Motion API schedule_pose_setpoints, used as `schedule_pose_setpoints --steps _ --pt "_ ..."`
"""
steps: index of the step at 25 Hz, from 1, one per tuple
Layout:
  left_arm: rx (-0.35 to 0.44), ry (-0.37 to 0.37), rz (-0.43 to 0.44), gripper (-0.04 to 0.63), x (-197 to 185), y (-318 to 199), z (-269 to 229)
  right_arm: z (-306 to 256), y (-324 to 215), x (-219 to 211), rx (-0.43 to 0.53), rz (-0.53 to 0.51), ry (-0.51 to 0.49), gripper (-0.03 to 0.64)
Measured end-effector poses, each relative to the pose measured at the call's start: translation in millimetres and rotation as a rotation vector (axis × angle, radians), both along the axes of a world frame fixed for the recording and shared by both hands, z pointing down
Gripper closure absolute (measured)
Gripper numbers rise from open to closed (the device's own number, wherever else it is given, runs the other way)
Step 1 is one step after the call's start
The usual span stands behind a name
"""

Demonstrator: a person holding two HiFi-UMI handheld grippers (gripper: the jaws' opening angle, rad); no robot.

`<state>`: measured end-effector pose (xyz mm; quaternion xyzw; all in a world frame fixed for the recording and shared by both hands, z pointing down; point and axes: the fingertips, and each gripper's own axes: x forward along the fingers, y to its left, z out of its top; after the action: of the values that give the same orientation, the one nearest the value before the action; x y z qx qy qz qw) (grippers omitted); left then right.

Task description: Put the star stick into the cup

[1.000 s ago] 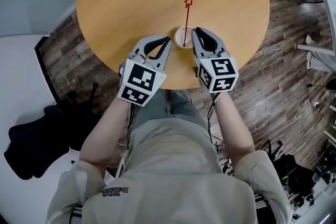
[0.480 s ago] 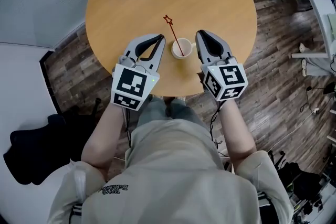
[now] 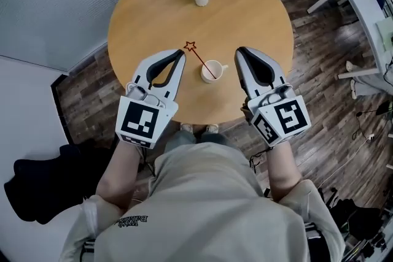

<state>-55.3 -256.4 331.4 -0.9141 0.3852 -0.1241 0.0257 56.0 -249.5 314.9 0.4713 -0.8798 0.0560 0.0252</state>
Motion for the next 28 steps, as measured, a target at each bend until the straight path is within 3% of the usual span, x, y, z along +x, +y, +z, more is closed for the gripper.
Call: schedule_pose_setpoints --steps 6,16,28 --pt "0.027 0.02 0.002 0.572 -4 13 -20 -40 20 0 0.068 -0.039 0.0 0.583" --pt "-0.013 0.022 0.008 0.572 -5 38 -14 -27 43 -16 0.002 -0.1 -0.026 0.584" --pt "0.005 -0.007 0.006 0.572 -8 35 -11 -29 47 -19 -0.029 -0.131 -0.097 0.586"
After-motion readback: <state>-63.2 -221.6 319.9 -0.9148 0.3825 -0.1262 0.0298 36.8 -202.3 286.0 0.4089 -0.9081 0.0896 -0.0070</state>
